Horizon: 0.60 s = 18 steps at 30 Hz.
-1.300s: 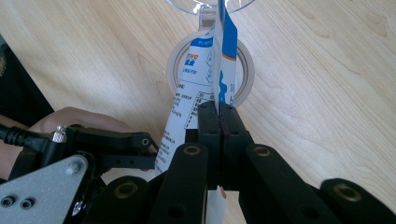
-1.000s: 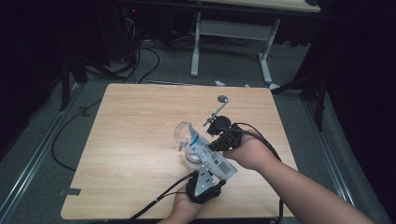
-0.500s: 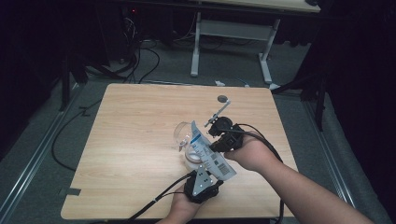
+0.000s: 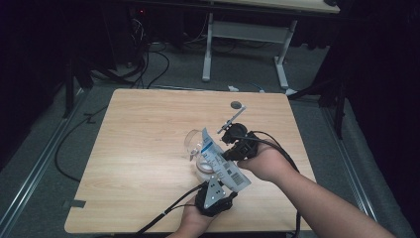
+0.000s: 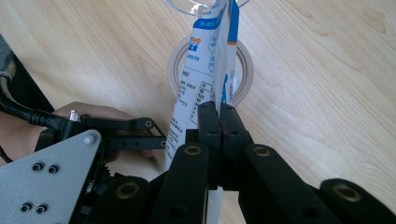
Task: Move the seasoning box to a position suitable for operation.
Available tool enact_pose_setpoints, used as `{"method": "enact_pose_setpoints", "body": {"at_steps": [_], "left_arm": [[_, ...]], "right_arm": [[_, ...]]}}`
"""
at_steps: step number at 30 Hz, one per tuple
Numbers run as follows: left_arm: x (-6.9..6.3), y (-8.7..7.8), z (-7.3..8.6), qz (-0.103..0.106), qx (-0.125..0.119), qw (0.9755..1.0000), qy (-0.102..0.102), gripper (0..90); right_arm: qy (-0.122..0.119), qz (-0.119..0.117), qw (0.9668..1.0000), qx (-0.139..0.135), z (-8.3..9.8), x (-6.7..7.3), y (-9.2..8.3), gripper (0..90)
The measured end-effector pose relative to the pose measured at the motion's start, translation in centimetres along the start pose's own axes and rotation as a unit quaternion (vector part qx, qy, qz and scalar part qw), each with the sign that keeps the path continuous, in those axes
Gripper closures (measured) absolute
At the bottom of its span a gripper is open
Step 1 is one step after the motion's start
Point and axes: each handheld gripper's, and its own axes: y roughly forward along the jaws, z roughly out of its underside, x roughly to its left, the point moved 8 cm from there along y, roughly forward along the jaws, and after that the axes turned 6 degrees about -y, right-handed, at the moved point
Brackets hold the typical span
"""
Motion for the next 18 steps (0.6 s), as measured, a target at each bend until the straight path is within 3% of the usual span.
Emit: {"method": "enact_pose_setpoints", "body": {"at_steps": [14, 18], "left_arm": [[-0.24, 0.14, 0.87, 0.012, 0.017, 0.9997, 0.008, 44.3], [-0.22, -0.17, 0.74, 0.014, 0.013, 0.9998, 0.005, 43.6]], "right_arm": [[-0.004, 0.003, 1.0, -0.007, -0.33, -0.05, -0.4, 89.9], [-0.005, 0.003, 0.9999, -0.009, -0.41, -0.03, -0.49, 89.8]]}}
